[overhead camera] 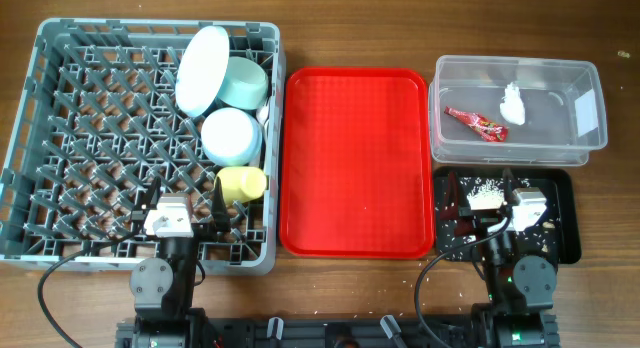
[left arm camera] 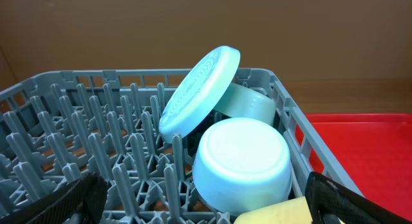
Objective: Sort waste into correct bins and load items into the dishwasher rack
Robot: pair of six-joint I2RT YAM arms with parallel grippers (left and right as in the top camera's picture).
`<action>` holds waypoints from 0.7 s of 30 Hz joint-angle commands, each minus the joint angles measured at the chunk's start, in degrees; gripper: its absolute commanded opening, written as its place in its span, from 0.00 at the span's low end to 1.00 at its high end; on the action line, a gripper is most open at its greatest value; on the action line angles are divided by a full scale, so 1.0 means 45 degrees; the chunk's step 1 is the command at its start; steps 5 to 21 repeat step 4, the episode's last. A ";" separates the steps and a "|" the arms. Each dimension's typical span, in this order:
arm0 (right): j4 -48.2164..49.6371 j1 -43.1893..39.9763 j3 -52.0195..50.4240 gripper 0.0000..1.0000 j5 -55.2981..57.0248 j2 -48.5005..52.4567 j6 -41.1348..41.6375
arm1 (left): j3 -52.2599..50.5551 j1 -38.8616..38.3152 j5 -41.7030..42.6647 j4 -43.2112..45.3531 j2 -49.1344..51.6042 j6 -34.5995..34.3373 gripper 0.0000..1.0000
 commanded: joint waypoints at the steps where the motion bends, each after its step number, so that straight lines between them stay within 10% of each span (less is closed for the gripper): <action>1: 0.0039 0.0029 -0.0015 1.00 0.0160 -0.0102 0.0151 | -0.0068 -0.0092 -0.0170 0.0000 -0.0136 0.0248 1.00; 21: 0.0039 0.0029 -0.0015 1.00 0.0160 -0.0102 0.0151 | -0.0068 -0.0092 -0.0170 0.0000 -0.0136 0.0248 1.00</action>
